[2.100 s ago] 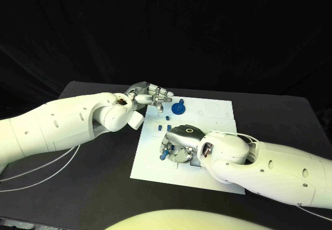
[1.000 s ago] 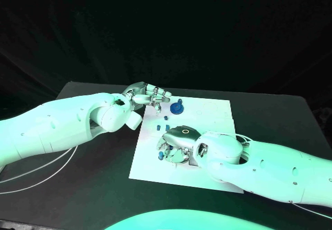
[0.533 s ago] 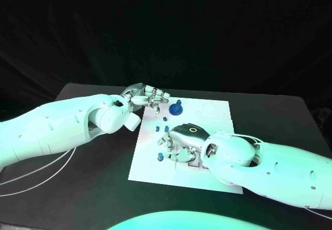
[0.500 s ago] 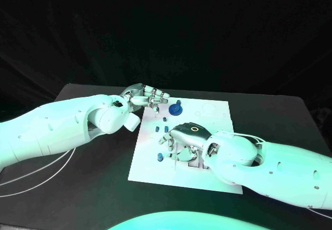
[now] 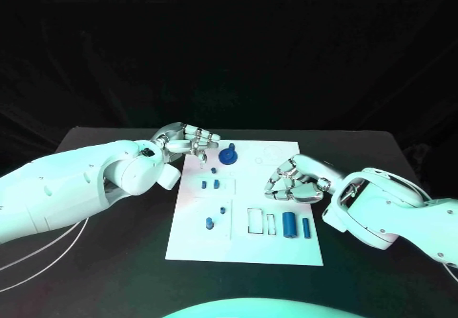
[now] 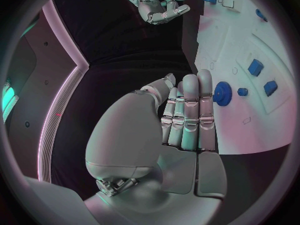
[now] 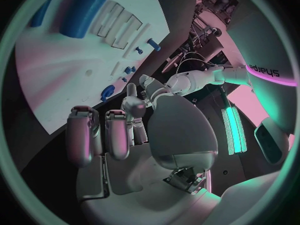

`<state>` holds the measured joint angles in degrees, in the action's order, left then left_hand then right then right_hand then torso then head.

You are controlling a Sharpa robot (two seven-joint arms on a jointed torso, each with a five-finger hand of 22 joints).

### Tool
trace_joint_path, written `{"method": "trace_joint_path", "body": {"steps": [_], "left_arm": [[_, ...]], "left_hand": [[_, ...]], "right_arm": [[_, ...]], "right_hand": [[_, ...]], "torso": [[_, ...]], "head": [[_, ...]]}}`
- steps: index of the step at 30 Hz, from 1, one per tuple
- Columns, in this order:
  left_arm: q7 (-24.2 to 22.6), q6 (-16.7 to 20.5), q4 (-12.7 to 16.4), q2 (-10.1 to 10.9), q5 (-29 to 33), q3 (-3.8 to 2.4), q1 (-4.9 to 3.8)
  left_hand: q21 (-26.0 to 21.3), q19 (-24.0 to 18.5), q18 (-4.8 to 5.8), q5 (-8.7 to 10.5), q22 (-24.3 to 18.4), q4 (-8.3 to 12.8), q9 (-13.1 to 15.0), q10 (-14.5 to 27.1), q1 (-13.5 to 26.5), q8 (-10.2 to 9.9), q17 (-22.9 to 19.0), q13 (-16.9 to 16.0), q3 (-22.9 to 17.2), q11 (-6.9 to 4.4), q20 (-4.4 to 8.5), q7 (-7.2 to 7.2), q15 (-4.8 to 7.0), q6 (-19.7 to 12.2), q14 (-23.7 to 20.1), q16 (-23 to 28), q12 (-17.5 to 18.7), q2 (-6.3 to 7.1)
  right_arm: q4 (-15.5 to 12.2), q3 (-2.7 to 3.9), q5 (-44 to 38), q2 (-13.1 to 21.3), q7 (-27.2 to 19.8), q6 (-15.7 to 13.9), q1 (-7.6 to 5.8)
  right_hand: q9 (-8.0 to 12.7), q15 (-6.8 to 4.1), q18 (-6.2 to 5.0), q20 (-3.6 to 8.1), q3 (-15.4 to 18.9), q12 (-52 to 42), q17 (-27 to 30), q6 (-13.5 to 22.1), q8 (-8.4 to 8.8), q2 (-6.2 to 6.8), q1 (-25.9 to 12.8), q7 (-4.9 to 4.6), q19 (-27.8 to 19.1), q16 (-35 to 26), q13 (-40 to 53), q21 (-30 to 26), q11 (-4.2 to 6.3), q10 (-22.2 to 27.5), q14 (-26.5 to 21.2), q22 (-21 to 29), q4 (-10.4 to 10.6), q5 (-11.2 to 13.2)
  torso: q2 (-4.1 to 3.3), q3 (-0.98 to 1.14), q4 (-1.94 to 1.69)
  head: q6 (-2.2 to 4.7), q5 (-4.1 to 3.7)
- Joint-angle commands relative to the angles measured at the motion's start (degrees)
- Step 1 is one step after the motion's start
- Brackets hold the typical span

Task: Assemble the parts on the task board

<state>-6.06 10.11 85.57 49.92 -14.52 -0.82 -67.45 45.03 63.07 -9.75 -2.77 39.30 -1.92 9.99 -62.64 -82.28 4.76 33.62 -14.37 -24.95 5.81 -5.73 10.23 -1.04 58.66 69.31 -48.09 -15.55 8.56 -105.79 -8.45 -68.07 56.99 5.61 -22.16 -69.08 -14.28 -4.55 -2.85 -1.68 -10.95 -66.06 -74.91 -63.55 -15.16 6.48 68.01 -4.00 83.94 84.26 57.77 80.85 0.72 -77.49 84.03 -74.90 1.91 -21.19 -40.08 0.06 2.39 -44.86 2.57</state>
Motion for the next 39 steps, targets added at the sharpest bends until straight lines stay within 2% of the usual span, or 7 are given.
{"method": "trace_joint_path", "body": {"steps": [1,6,10,15,19,28,39], "left_arm": [[-0.49,-0.79,0.04,-0.12,0.73,0.21,-0.04],[-0.53,-0.74,-0.05,0.15,0.9,0.71,-0.03],[-0.55,-0.72,-0.05,0.27,0.95,0.87,-0.02],[-0.58,-0.77,0.11,0.33,0.97,0.98,-0.01],[-0.58,-0.85,0.27,0.39,0.97,1.03,0.0],[-0.49,-1.09,0.4,0.52,1.0,1.08,0.02],[-0.49,-1.21,0.49,0.68,1.01,1.09,0.03]], "left_hand": [[-0.33,-0.05,-0.82,-0.17,-0.05,0.12,-0.08,0.52,0.22,-0.08,-0.08,-0.05,0.31,-0.01,-0.3,-0.09,-0.1,-0.34,-0.44,0.23,-0.31,-0.24],[-0.37,-0.06,-0.81,-0.18,-0.07,0.07,-0.09,0.56,0.29,-0.07,-0.09,-0.06,0.38,0.0,-0.32,-0.1,-0.11,-0.36,-0.47,0.23,-0.33,-0.23],[-0.37,-0.06,-0.81,-0.18,-0.07,0.07,-0.09,0.56,0.29,-0.07,-0.09,-0.06,0.38,0.0,-0.32,-0.1,-0.11,-0.36,-0.47,0.23,-0.33,-0.23],[-0.37,-0.06,-0.81,-0.18,-0.07,0.07,-0.09,0.56,0.29,-0.07,-0.09,-0.06,0.38,0.0,-0.32,-0.1,-0.11,-0.36,-0.47,0.23,-0.33,-0.23],[-0.37,-0.06,-0.81,-0.18,-0.07,0.07,-0.09,0.56,0.29,-0.07,-0.09,-0.06,0.38,0.0,-0.32,-0.1,-0.11,-0.36,-0.47,0.23,-0.33,-0.23],[-0.43,-0.06,-0.81,-0.18,-0.11,-0.01,-0.09,0.6,0.39,-0.05,-0.1,-0.08,0.5,0.0,-0.34,-0.11,-0.12,-0.38,-0.5,0.23,-0.38,-0.23],[-0.51,-0.06,-0.81,-0.18,-0.16,-0.12,-0.1,0.66,0.52,-0.02,-0.11,-0.11,0.62,0.0,-0.36,-0.11,-0.14,-0.41,-0.52,0.22,-0.44,-0.27]], "right_arm": [[-1.78,-0.19,3.04,2.26,1.3,-2.43,1.03],[-3.94,-0.51,-3.79,5.99,7.59,-1.29,2.8],[-4.97,-0.75,-7.18,7.75,11.15,-0.14,4.04],[-5.65,-0.95,-10.36,8.66,15.71,-0.79,5.66],[-5.89,-1.01,-12.0,8.61,19.19,-1.7,6.75],[-4.92,-1.04,-13.49,7.0,23.41,-1.91,7.9],[-3.52,-1.04,-14.13,4.05,23.85,-3.11,9.26]], "right_hand": [[-2.02,-0.07,0.81,0.08,1.82,-8.13,-8.52,0.64,-1.54,-0.74,-0.44,0.51,3.19,1.53,10.22,1.06,0.1,-2.68,4.74,-9.24,0.88,-0.18],[-4.03,0.23,1.18,0.04,4.56,-12.03,-10.45,2.51,-2.4,-0.83,-2.43,0.03,3.77,2.85,15.56,2.62,-0.25,-4.01,5.08,-10.44,3.06,-1.01],[-4.78,0.49,1.32,-0.17,6.61,-12.53,-11.28,3.59,-2.24,-0.4,-3.62,-0.3,3.96,3.4,16.44,3.18,-0.57,-3.94,5.21,-10.89,4.46,-2.87],[-5.07,0.68,1.4,-0.41,8.65,-12.61,-11.58,4.21,-1.48,-0.89,-4.66,-0.51,4.09,3.61,16.96,3.56,-0.8,-3.78,5.24,-11.22,6.46,-4.35],[-5.15,0.75,1.38,-0.5,10.21,-12.01,-11.51,3.96,-1.16,-0.92,-5.35,-0.5,4.06,3.57,16.55,3.48,-0.82,-3.34,5.21,-11.2,7.97,-4.45],[-6.22,0.73,1.27,-0.53,14.14,-9.97,-10.99,3.92,-1.27,-0.11,-5.65,-0.43,3.9,3.23,15.03,3.03,-0.8,-2.1,5.06,-10.99,11.19,-1.59],[-7.34,0.75,1.29,-0.55,16.49,-9.96,-11.09,4.37,-1.67,-0.12,-4.5,-0.43,3.93,3.29,15.71,3.06,-0.81,-2.37,5.08,-11.09,13.67,-0.23]], "torso": [[0.8,0.03,0.56],[1.31,-0.02,0.95],[1.53,-0.18,1.02],[1.67,-0.31,1.08],[1.62,-0.29,1.03],[1.51,-0.24,1.03],[1.49,-0.23,1.05]], "head": [[0.06,-1.19],[-0.51,-2.03],[-0.93,-2.66],[-1.17,-3.23],[-1.16,-3.53],[-1.11,-3.64],[-1.3,-2.89]]}}
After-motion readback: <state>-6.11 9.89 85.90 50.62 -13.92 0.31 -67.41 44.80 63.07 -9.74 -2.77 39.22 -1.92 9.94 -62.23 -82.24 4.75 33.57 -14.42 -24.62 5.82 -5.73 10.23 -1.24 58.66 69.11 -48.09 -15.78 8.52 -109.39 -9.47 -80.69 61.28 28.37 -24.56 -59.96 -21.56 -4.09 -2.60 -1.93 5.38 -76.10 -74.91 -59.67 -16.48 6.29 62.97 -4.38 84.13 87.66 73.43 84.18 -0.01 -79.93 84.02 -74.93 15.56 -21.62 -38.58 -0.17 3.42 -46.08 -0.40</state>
